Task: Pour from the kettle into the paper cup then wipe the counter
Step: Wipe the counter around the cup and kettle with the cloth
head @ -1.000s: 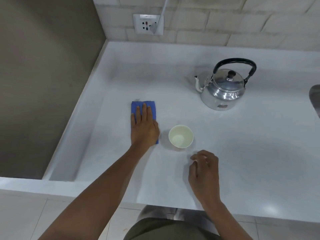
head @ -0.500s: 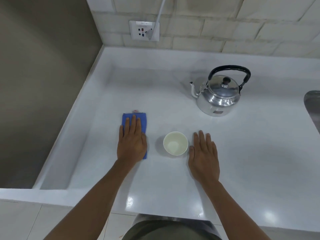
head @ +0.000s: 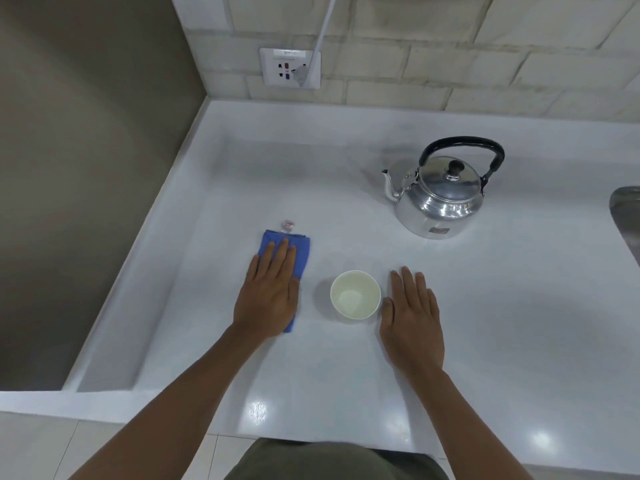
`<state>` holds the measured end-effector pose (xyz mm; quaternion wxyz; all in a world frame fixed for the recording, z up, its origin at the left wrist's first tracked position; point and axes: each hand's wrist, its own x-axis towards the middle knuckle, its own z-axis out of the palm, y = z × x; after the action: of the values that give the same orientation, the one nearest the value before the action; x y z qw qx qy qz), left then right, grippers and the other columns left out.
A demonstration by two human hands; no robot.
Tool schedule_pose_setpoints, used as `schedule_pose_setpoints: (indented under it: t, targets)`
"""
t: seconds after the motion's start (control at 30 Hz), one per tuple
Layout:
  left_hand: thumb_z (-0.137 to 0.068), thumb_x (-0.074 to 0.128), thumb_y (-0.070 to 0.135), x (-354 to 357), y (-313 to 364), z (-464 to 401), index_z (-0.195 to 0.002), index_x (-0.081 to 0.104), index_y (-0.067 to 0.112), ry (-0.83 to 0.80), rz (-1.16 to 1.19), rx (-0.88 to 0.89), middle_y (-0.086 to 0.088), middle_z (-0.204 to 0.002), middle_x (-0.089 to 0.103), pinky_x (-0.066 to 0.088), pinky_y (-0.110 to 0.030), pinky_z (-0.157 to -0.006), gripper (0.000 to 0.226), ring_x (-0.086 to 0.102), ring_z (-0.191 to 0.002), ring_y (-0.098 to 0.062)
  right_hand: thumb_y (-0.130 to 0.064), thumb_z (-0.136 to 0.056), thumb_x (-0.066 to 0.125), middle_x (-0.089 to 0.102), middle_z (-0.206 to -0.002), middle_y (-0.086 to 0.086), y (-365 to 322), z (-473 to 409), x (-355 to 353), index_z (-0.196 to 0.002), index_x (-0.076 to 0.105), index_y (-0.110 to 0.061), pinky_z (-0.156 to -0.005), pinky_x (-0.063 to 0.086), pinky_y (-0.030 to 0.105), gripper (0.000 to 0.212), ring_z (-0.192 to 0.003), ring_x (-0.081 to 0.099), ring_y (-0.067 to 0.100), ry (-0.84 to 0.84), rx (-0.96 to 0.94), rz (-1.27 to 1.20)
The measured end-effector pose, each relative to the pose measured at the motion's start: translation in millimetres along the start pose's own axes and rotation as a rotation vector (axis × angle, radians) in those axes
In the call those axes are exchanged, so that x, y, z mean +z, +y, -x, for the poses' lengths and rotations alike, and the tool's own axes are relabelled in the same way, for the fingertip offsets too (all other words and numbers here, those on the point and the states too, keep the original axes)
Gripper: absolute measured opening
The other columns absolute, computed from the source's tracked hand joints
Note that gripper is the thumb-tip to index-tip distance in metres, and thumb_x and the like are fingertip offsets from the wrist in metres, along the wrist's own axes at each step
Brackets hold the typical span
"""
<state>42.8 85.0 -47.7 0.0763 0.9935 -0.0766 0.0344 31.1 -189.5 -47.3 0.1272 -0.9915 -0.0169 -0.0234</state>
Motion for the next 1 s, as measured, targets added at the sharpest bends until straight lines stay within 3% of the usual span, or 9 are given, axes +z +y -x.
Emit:
schedule_pose_setpoints:
  t: [0.1, 0.27, 0.33, 0.43, 0.57, 0.77, 0.87, 1.0]
  targets:
    - [-0.102, 0.024, 0.032, -2, -9, -37, -0.154, 0.036, 0.001, -0.051, -0.004, -0.125, -0.019, -0.16, 0.037, 0.034, -0.054, -0.118, 0.061, 0.036, -0.147, -0.04, -0.031, -0.097, 0.026, 0.028, -0.161, 0.001, -1, -1, -2, -0.152, 0.036, -0.017, -0.122, 0.016, 0.038, 0.057, -0.151, 0.016, 0.02, -0.004, 0.021, -0.041]
    - [-0.107, 0.028, 0.032, 1, -2, -107, -0.161, 0.012, 0.005, -0.104, 0.033, -0.291, -0.014, -0.17, 0.011, 0.011, -0.051, -0.126, 0.062, 0.01, -0.157, -0.033, -0.028, -0.096, 0.031, 0.03, -0.16, 0.001, -2, -1, -1, -0.15, 0.037, -0.018, -0.121, 0.018, 0.037, 0.055, -0.151, 0.017, 0.021, 0.006, 0.031, -0.043]
    - [-0.107, 0.023, 0.034, 2, 11, -119, -0.161, 0.008, 0.007, -0.125, 0.045, -0.229, -0.012, -0.171, 0.006, 0.008, -0.05, -0.126, 0.063, 0.005, -0.157, -0.033, -0.028, -0.097, 0.031, 0.031, -0.16, 0.001, -2, -1, -1, -0.15, 0.037, -0.017, -0.121, 0.018, 0.037, 0.055, -0.151, 0.018, 0.021, 0.007, 0.031, -0.034]
    - [-0.1, 0.012, 0.038, 2, 18, -103, -0.159, 0.024, 0.005, -0.123, 0.028, -0.034, -0.014, -0.167, 0.023, 0.02, -0.053, -0.124, 0.068, 0.02, -0.154, -0.036, -0.03, -0.096, 0.029, 0.03, -0.16, 0.001, 0, -1, -2, -0.15, 0.037, -0.018, -0.121, 0.019, 0.037, 0.056, -0.151, 0.018, 0.021, 0.004, 0.024, -0.041]
    - [-0.105, 0.021, 0.034, 4, -1, -60, -0.156, 0.035, 0.006, -0.063, 0.04, 0.104, -0.01, -0.164, 0.033, 0.027, -0.051, -0.123, 0.059, 0.028, -0.152, -0.032, -0.031, -0.098, 0.03, 0.031, -0.16, 0.001, 1, 0, -3, -0.151, 0.038, -0.017, -0.121, 0.02, 0.038, 0.055, -0.151, 0.018, 0.021, 0.008, 0.009, -0.056]
    - [-0.103, 0.026, 0.031, 1, -36, -64, -0.153, 0.039, 0.003, -0.032, 0.003, -0.067, -0.017, -0.159, 0.039, 0.034, -0.057, -0.116, 0.059, 0.037, -0.147, -0.041, -0.031, -0.098, 0.028, 0.029, -0.161, 0.0, 0, 1, -3, -0.152, 0.035, -0.018, -0.122, 0.018, 0.038, 0.056, -0.151, 0.015, 0.021, 0.0, 0.021, -0.053]
    - [-0.105, 0.03, 0.029, 0, -24, -97, -0.158, 0.028, 0.004, -0.048, -0.003, -0.196, -0.016, -0.166, 0.026, 0.023, -0.055, -0.122, 0.058, 0.025, -0.152, -0.039, -0.032, -0.098, 0.025, 0.029, -0.161, 0.001, -2, 1, -3, -0.151, 0.036, -0.018, -0.122, 0.019, 0.038, 0.056, -0.152, 0.015, 0.021, 0.0, 0.03, -0.05]
    - [-0.103, 0.018, 0.035, 3, 4, -139, -0.161, 0.014, 0.008, -0.064, 0.04, -0.233, -0.012, -0.17, 0.012, 0.011, -0.051, -0.126, 0.064, 0.01, -0.157, -0.033, -0.032, -0.097, 0.026, 0.032, -0.16, 0.002, -3, -1, -4, -0.15, 0.039, -0.017, -0.121, 0.022, 0.039, 0.056, -0.151, 0.017, 0.022, 0.001, 0.029, -0.052]
